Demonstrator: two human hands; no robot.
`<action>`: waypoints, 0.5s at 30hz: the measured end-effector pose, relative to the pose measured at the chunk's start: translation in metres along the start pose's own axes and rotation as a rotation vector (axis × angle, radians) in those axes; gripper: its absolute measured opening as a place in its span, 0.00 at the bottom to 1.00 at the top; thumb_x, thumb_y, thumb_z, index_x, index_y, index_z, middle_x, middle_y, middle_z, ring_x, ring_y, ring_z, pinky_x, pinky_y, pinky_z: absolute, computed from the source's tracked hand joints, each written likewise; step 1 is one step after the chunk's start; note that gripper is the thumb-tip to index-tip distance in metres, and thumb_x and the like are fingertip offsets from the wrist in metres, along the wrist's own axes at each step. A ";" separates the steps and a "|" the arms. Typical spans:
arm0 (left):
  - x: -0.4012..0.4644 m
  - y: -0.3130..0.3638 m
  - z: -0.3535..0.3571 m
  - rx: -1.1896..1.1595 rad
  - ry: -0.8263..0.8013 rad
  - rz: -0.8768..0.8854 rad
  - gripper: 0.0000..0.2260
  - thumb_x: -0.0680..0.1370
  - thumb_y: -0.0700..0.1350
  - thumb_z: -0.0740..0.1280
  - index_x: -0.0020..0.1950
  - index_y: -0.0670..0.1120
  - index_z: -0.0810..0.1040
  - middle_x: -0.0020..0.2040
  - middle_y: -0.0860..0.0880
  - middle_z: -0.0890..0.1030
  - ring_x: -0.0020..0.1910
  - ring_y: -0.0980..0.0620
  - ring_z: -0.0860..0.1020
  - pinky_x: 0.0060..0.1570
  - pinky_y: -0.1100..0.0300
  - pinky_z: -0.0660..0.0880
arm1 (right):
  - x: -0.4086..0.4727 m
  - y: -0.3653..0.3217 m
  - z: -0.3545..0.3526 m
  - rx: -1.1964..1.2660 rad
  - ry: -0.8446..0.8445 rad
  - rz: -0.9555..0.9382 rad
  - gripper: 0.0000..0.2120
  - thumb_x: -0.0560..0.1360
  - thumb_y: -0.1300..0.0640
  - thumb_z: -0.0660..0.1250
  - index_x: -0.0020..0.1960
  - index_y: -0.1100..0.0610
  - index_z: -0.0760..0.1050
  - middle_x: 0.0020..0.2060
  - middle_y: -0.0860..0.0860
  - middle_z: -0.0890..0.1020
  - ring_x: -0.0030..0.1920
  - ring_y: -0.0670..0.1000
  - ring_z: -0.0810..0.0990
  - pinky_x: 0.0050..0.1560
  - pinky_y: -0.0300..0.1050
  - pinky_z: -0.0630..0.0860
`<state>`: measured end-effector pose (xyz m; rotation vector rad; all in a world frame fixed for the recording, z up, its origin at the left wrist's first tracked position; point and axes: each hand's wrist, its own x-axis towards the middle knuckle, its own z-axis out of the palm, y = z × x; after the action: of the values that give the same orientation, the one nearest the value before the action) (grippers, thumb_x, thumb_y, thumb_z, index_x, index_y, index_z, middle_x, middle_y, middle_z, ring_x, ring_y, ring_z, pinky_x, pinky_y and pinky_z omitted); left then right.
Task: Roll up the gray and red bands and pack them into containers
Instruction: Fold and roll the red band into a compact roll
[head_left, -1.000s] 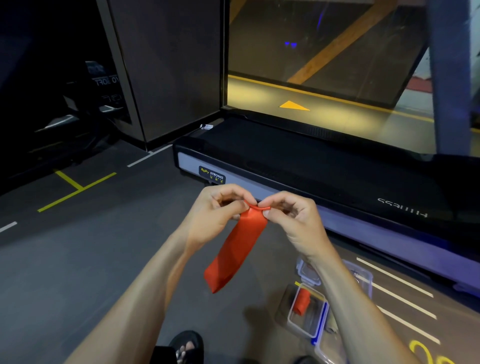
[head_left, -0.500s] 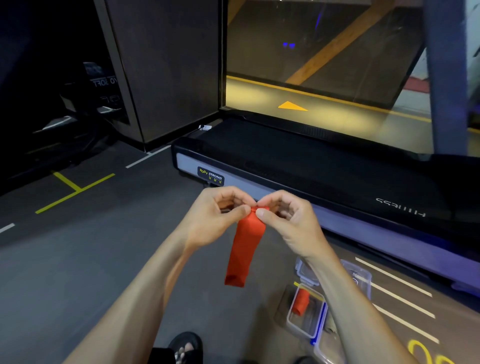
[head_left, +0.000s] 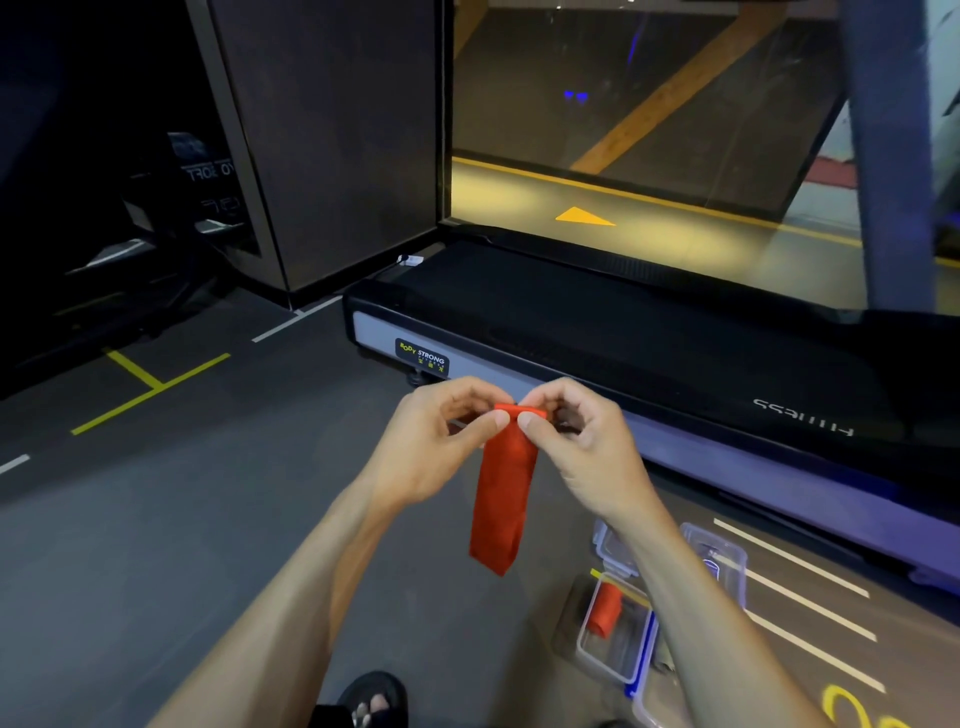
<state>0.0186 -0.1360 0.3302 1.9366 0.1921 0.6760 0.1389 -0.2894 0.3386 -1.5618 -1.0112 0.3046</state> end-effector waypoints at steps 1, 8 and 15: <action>-0.001 0.001 0.001 -0.016 -0.004 0.005 0.04 0.80 0.40 0.72 0.55 0.45 0.83 0.43 0.47 0.86 0.43 0.48 0.85 0.49 0.52 0.81 | 0.000 0.000 0.000 -0.002 -0.003 -0.006 0.03 0.78 0.64 0.72 0.49 0.57 0.81 0.42 0.52 0.84 0.44 0.53 0.82 0.47 0.45 0.78; 0.001 0.006 0.002 -0.187 0.023 -0.032 0.05 0.80 0.36 0.71 0.53 0.43 0.85 0.36 0.44 0.82 0.37 0.52 0.78 0.44 0.59 0.76 | 0.000 -0.002 -0.001 0.024 -0.014 -0.043 0.03 0.78 0.63 0.72 0.49 0.56 0.80 0.41 0.57 0.83 0.44 0.59 0.80 0.48 0.53 0.77; 0.001 0.009 0.006 -0.273 0.017 -0.066 0.07 0.78 0.34 0.70 0.50 0.44 0.85 0.35 0.46 0.77 0.36 0.52 0.73 0.41 0.59 0.71 | 0.000 -0.002 -0.001 0.078 0.008 -0.055 0.05 0.76 0.66 0.74 0.46 0.58 0.81 0.41 0.54 0.84 0.45 0.58 0.82 0.49 0.46 0.78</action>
<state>0.0207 -0.1445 0.3365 1.6574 0.1642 0.6403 0.1383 -0.2900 0.3410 -1.4617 -1.0226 0.2958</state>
